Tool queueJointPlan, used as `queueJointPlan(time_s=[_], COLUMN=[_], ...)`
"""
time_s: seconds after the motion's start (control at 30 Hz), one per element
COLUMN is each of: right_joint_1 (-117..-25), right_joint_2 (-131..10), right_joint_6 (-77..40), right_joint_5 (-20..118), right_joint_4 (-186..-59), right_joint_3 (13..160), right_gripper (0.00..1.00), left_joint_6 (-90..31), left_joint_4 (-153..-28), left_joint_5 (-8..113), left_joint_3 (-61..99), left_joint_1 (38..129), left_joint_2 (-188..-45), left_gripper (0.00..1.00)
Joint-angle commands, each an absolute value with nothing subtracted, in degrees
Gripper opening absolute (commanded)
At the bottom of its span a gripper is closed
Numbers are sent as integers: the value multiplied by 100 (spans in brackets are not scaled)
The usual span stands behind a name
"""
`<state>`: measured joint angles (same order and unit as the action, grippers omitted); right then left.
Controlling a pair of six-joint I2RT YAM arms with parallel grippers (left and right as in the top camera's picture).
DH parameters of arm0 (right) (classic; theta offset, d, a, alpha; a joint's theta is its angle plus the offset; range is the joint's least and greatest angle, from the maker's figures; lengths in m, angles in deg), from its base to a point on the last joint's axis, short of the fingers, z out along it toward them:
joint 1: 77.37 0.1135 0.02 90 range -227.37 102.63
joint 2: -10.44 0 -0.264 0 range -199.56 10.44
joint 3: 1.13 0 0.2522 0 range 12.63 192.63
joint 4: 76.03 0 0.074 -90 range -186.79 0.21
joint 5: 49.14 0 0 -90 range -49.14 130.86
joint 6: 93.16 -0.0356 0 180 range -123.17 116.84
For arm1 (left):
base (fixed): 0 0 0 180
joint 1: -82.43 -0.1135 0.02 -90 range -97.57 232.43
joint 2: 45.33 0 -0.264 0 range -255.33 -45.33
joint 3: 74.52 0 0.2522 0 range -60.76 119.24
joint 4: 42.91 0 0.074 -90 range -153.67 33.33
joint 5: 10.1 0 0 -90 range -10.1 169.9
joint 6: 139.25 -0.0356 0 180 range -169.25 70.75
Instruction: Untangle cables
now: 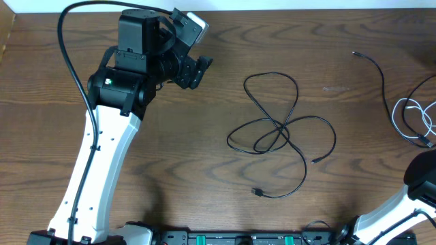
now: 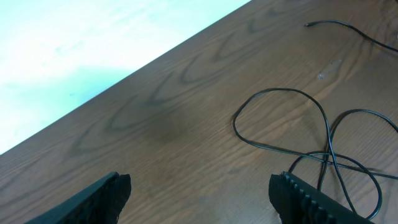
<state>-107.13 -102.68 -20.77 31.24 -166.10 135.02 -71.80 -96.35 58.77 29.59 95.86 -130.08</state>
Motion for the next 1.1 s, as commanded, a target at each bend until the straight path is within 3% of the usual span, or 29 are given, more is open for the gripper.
queueJointPlan(time_s=[0.0,0.13,0.23,0.27,0.33,0.4,0.6,1.07], right_joint_1=[-10628,-10488,-10164,-10018,-9629,-9065,-7808,-6543], right_joint_2=[-9997,-9750,-9571,-9554,-9558,-9565,-9565,-9565], right_joint_6=[-1804,-353,-197,-274,-300,-639,-1356,-2302], right_joint_5=[3980,5838,6621,6557,6439,6037,4761,3978], right_joint_4=[-16641,-16798,-16997,-17074,-17312,-17478,-17670,-17338], right_joint_3=[13489,13489,13489,13489,13485,13419,13246,11286], right_gripper=[99,99,96,94,76,72,80,78], left_joint_6=[-7171,-7101,-7103,-7103,-7101,-7103,-7106,-7106], left_joint_4=[-9651,-9659,-9696,-9703,-9710,-9710,-9710,-9710], left_joint_5=[5781,5779,5781,5781,5781,5781,5783,5781], left_joint_3=[2979,2979,2979,2979,2979,2979,2979,2979], left_joint_1=[9562,9562,9562,9562,9562,9562,9562,9562], left_joint_2=[-12999,-13005,-13032,-13038,-13056,-13064,-13064,-13064], left_gripper=[76,76,76,76,76,76,76,76])
